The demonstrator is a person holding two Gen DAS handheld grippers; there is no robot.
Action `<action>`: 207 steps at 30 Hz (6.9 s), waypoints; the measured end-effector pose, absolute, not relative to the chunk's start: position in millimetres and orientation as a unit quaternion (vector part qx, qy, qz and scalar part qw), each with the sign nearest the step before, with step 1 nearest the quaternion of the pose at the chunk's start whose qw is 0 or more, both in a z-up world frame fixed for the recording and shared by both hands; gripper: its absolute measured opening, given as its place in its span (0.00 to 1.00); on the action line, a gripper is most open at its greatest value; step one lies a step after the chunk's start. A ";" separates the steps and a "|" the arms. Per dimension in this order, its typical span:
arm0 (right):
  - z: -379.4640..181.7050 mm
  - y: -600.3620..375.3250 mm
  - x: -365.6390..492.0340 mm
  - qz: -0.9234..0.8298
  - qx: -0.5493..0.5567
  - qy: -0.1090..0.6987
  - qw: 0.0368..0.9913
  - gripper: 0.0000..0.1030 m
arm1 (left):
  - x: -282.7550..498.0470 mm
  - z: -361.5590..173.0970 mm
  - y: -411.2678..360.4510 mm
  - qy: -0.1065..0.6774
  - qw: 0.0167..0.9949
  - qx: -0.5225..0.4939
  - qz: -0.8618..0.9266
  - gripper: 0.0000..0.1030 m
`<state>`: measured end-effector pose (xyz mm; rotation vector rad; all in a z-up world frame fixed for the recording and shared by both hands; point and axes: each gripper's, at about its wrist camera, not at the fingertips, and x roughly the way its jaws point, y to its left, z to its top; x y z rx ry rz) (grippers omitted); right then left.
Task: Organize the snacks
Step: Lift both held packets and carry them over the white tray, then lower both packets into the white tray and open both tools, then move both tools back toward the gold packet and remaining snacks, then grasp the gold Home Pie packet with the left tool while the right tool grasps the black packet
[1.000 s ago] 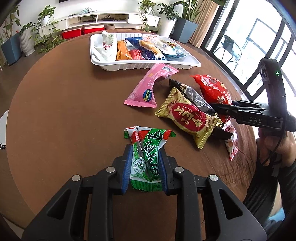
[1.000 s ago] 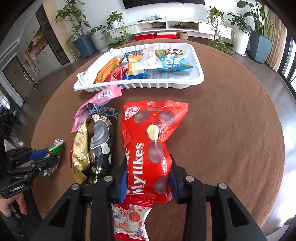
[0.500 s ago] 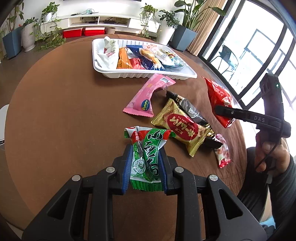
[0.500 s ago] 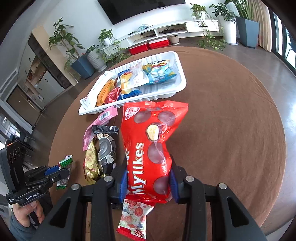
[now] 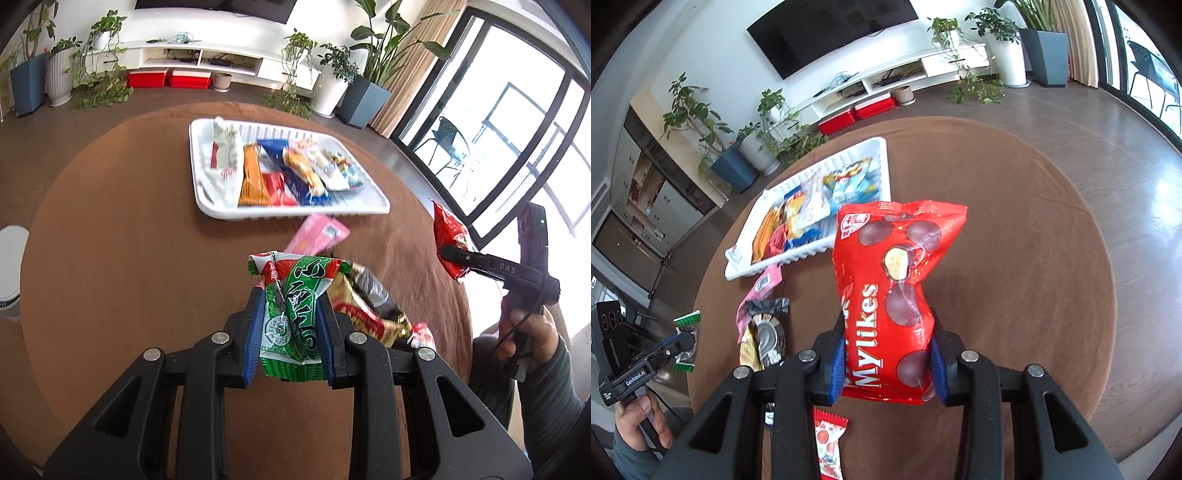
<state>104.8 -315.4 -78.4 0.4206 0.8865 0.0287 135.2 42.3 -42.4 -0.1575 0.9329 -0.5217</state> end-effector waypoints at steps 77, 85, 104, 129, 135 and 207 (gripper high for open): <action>-88.1 -244.1 312.5 0.055 0.032 0.479 0.875 0.56 | 357.8 -85.7 -70.0 0.459 0.857 -0.030 -0.232 0.64; -73.6 -246.6 299.0 0.052 0.035 0.459 0.886 0.70 | 339.9 -66.2 -64.2 0.441 0.867 -0.022 -0.233 0.79; -49.9 -276.4 195.6 0.101 0.169 0.409 0.891 0.93 | 223.7 -46.2 -41.0 0.419 0.871 0.012 -0.256 1.00; -90.8 -276.3 53.4 0.064 0.226 0.416 0.879 0.93 | 122.9 -85.0 -65.8 0.478 0.854 -0.031 -0.203 1.00; -92.1 -273.4 48.4 0.066 0.218 0.416 0.880 0.93 | 124.6 -100.4 -68.4 0.499 0.847 -0.020 -0.185 0.99; -112.2 -151.0 104.0 0.104 -0.033 0.498 0.860 0.64 | 90.7 -112.1 -7.6 0.504 0.840 0.041 -0.199 0.29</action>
